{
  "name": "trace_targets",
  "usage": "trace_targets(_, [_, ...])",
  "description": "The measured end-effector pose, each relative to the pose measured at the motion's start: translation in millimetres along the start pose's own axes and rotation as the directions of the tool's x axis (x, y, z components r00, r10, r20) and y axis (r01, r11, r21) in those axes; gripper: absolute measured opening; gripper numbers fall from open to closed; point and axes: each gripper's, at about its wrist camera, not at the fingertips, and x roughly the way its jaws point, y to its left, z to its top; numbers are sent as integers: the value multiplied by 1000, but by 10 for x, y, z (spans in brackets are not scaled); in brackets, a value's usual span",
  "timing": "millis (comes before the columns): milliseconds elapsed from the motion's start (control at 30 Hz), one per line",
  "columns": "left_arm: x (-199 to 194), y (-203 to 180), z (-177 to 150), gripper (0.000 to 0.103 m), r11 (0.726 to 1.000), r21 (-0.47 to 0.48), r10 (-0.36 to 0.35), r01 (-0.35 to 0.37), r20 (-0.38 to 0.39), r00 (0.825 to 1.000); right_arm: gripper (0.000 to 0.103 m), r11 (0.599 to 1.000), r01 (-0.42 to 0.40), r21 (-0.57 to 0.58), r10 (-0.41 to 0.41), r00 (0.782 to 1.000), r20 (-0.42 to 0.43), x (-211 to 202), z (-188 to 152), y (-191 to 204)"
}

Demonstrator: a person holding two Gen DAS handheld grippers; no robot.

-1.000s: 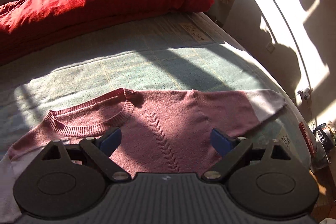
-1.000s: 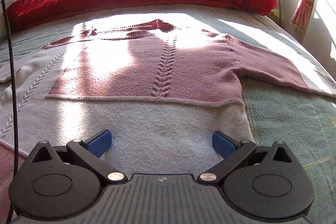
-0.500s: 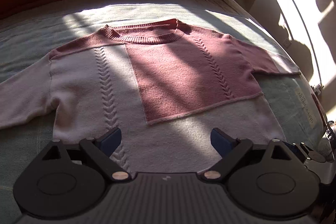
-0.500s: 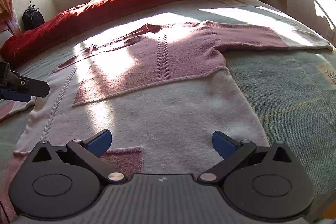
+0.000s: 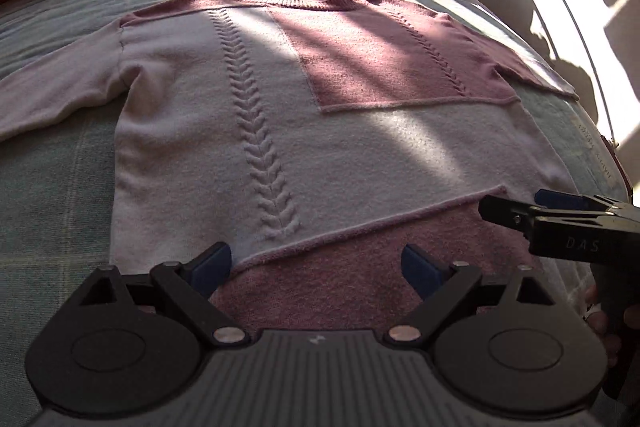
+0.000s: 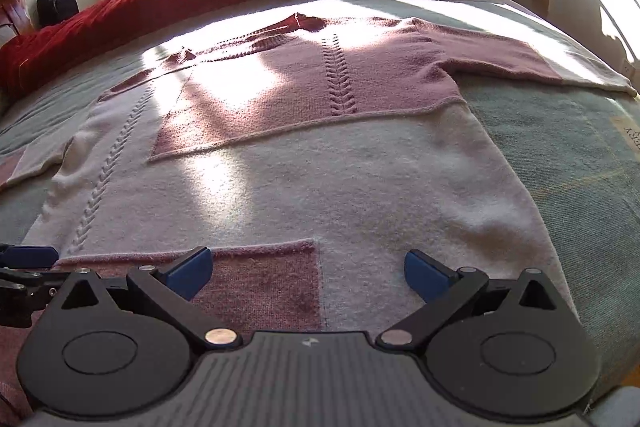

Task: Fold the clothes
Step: 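Move the open left gripper to the pink sleeve cuff beside the sweater, then close the left gripper on the pink sleeve cuff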

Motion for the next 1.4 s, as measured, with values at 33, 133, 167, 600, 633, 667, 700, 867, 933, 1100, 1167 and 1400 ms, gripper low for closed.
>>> trace_targets(33, [-73,44,-5,92,1000,-6,-28,28,-1,1000,103,1000,8,-7,-8,1000,-1,12,-9,18])
trace_targets(133, [-291,309,52,92,995,-71,-68,71,40,997,103,999,32,-35,-32,999,-13,45,-19,79])
trace_targets(167, [-359,447,83,92,993,-100,-52,58,63,997,103,998,40,-47,-41,999,-20,56,-16,103])
trace_targets(600, [-938,2595,102,79,751,-660,213,17,266,940,103,992,-99,-78,99,995,-5,-87,221,499])
trace_targets(633, [-972,2768,63,72,705,-707,226,43,282,932,103,990,-113,-85,113,994,-5,-92,228,529])
trace_targets(667, [-1006,2942,24,71,656,-751,241,70,297,924,103,988,-125,-87,125,992,-5,-94,232,552])
trace_targets(700, [-1032,3087,-23,70,609,-788,257,96,310,916,103,987,-134,-91,134,991,-6,-93,235,573])
trace_targets(867, [-1001,3509,-314,54,410,-891,317,196,341,885,103,985,-135,-111,134,991,-19,-44,234,658])
trace_targets(933, [-953,3584,-402,51,365,-908,340,206,336,879,103,985,-138,-106,137,990,-23,-28,236,660])
trace_targets(1100, [-821,3713,-539,47,276,-937,375,214,310,874,103,987,-128,-101,126,992,-27,17,238,640])
trace_targets(1167, [-785,3770,-577,46,249,-943,391,219,305,869,103,986,-135,-100,133,991,-31,26,238,638])
trace_targets(1400, [-676,3937,-570,42,225,-940,403,255,328,854,103,951,-282,-130,275,959,-64,-1,269,714])
